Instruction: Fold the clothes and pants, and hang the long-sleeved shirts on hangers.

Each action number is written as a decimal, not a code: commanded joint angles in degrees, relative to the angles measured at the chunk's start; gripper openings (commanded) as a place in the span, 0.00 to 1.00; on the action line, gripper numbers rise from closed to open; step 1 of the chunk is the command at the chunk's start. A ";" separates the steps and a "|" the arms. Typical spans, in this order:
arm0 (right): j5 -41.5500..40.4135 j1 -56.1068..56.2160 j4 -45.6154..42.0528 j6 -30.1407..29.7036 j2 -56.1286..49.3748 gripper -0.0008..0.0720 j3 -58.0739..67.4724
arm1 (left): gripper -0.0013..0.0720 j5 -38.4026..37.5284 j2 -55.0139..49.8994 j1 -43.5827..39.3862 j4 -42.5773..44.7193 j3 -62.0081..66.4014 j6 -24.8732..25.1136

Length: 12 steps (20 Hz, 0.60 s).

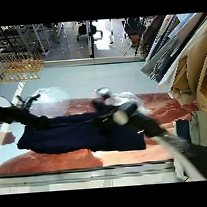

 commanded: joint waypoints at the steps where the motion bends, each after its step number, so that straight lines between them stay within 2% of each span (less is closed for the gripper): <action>1: -13.94 8.96 4.79 5.79 -13.42 0.44 4.33 | 0.03 0.15 2.62 4.87 0.13 -0.09 -0.17; 2: -10.82 7.63 5.44 4.48 -14.45 0.62 6.86 | 0.03 0.50 2.62 5.11 0.11 -0.13 -0.17; 4: -2.34 2.80 2.27 -1.07 -11.56 0.62 10.38 | 0.03 1.62 2.62 4.76 -0.26 -0.13 -0.17; 6: 5.16 -5.49 -2.29 -2.21 -5.20 0.62 10.25 | 0.03 3.58 2.62 3.37 -1.90 -0.55 -0.15; 8: 13.35 -16.22 -2.60 -5.64 0.70 0.62 7.78 | 0.03 6.84 2.62 0.24 -4.70 -2.58 0.09; 10: 19.10 -26.93 0.13 -11.65 5.57 0.62 1.92 | 0.03 11.98 2.62 -4.72 -4.85 -5.97 1.57; 12: 20.63 -36.37 8.74 -19.76 8.68 0.62 -5.97 | 0.03 18.16 2.60 -10.25 -4.85 -10.01 1.97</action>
